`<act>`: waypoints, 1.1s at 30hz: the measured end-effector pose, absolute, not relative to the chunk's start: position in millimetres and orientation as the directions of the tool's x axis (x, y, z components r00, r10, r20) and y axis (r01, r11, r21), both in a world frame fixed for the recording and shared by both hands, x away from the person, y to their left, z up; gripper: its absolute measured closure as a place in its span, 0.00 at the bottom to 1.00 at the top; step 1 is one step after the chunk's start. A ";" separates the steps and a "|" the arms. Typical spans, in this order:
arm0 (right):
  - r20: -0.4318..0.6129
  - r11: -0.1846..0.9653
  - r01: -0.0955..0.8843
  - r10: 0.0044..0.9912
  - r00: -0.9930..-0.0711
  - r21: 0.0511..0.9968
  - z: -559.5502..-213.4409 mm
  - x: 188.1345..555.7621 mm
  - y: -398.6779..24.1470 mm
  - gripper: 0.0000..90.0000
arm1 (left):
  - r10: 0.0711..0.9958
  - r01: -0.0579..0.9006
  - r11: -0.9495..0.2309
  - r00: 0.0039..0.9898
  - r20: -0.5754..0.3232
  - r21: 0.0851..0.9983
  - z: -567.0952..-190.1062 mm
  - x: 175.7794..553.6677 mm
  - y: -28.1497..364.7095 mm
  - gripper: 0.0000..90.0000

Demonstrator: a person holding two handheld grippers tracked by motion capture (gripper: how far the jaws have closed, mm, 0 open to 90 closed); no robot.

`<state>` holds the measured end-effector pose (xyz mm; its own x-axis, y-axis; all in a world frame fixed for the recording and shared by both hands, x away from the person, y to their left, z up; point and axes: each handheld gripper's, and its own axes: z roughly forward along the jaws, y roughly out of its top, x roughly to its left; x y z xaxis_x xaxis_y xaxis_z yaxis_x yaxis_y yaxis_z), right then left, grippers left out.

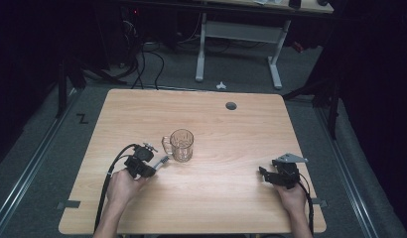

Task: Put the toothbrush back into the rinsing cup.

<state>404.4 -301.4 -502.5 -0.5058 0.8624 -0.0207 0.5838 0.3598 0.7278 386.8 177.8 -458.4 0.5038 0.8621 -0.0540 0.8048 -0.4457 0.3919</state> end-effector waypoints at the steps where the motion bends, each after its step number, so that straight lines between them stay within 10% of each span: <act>1: -0.021 0.360 0.584 0.862 -0.506 0.728 -502.5 404.3 -301.3 0.38 | 0.862 0.799 -0.445 0.505 -0.050 0.404 -456.8 386.0 178.6 0.88; 33: -0.021 0.360 0.584 0.862 -0.506 0.728 -502.5 404.3 -301.3 0.38 | 0.876 0.740 -0.336 0.473 -0.096 0.583 -429.1 366.8 197.2 0.88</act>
